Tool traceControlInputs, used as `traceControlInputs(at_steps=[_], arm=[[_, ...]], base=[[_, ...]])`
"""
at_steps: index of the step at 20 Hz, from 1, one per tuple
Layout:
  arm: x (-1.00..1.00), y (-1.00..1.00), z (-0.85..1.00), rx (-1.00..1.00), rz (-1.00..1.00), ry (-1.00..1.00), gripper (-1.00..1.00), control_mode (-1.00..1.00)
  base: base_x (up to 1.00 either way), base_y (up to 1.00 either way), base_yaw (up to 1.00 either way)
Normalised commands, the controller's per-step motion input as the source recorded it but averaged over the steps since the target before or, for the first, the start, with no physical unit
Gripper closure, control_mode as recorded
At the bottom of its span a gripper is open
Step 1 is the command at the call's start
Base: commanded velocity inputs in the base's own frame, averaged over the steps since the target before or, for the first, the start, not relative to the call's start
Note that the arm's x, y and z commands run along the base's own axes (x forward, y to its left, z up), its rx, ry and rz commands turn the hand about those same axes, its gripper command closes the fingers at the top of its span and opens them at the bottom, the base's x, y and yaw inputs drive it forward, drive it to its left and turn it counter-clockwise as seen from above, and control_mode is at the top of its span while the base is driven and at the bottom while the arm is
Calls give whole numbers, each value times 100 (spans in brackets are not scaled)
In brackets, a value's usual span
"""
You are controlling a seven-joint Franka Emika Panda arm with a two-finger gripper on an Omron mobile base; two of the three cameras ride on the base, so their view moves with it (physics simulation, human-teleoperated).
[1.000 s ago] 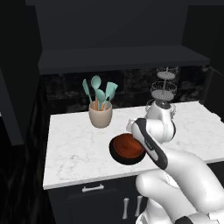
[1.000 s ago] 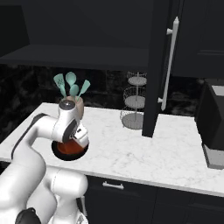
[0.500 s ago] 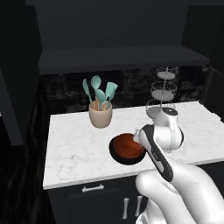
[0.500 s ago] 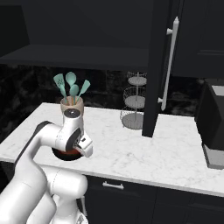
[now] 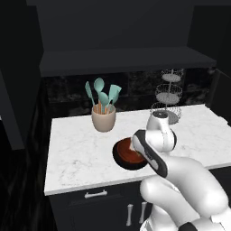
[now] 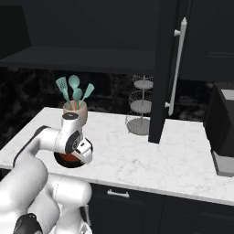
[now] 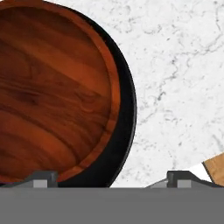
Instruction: Pick up the bowls on the counter and stack them on top of one another in the open cabinet. Place the smaller bowl on top of the larger bowl.
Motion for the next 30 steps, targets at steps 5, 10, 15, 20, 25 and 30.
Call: traceControlInputs(at_steps=[5, 10, 15, 20, 25, 30], arm=[[0, 0, -63, -3, 2, 6, -100, -100], [1, 0, -52, 0, 1, 0, -100, -100], [6, 0, -45, -1, 0, -3, 100, -100], [1, 0, -3, 0, 0, 0, 100, -100], [-21, -19, 56, 10, -6, -18, 100, -100], [-50, -52, 98, 21, -14, -32, 100, -100]], base=[[0, 0, 0], [0, 0, 0], [0, 0, 0], [0, 0, 0], [0, 0, 0], [0, 0, 0]])
